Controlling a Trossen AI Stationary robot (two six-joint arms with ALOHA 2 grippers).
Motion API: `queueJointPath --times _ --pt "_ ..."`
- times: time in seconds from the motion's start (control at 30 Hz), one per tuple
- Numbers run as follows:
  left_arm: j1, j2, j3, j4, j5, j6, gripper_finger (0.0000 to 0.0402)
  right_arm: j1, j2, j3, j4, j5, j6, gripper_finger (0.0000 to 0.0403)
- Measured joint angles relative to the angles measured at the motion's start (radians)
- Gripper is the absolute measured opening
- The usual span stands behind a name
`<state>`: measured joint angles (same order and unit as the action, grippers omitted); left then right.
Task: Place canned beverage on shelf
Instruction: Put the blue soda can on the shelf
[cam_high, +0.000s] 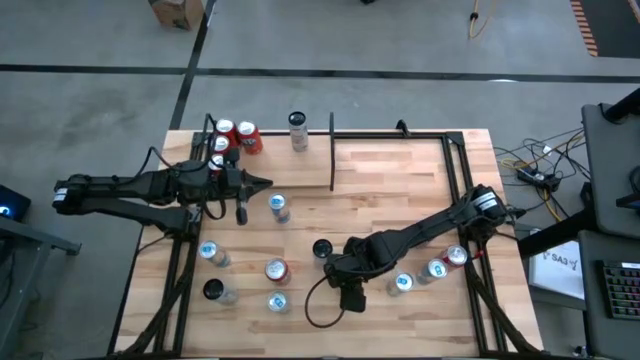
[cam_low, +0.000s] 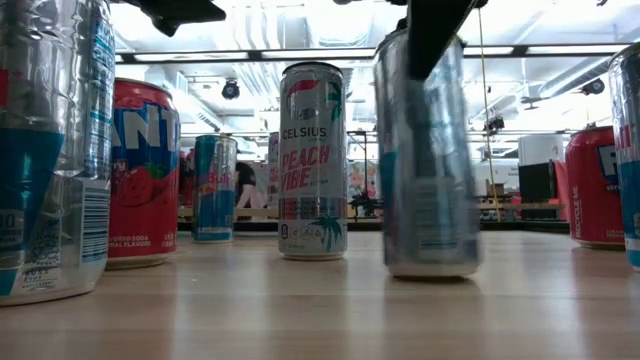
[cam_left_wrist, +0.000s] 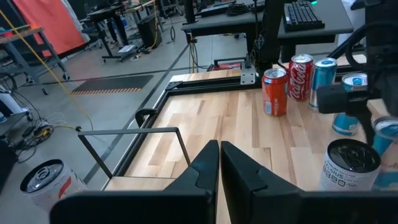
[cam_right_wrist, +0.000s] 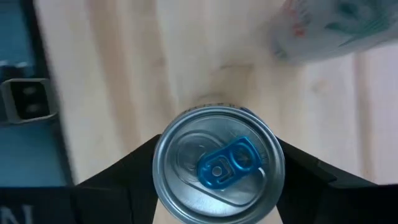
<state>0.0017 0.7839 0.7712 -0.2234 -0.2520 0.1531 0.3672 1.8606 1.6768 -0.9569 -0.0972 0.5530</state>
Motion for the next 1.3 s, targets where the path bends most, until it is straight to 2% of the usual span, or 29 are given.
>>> queueJointPath --times 0.2,0.33,0.47,0.6,0.67,0.77,1.07,1.3 --pt "0.0 0.0 0.0 0.004 -0.001 0.038 0.0 -0.003 -0.05 0.071 -0.012 -0.112 0.026 0.0228" --pt "0.0 0.0 0.0 0.015 -0.003 0.068 0.0 -0.004 -0.065 0.184 -0.118 -0.12 0.021 0.0228" --pt "0.0 0.0 0.0 0.023 -0.011 0.094 0.0 -0.019 -0.068 0.334 -0.208 -0.054 -0.033 0.0228" --pt "-0.001 -0.003 0.0 0.031 -0.099 0.106 0.0 -0.061 -0.071 0.454 -0.239 0.044 -0.135 0.0228" --pt "0.0 -0.012 0.0 0.032 -0.147 0.122 0.0 -0.091 -0.071 0.497 -0.244 0.082 -0.191 0.0228" --pt "0.0 -0.033 0.0 0.033 -0.159 0.162 0.0 -0.155 -0.071 0.537 -0.232 0.121 -0.285 0.0228" --pt "0.0 -0.109 0.0 0.054 -0.159 0.26 0.0 -0.407 -0.023 0.547 -0.088 0.118 -0.52 0.0228" --pt "0.002 -0.149 -0.029 0.054 -0.158 0.311 0.0 -0.538 0.06 0.547 0.008 0.116 -0.605 0.0228"
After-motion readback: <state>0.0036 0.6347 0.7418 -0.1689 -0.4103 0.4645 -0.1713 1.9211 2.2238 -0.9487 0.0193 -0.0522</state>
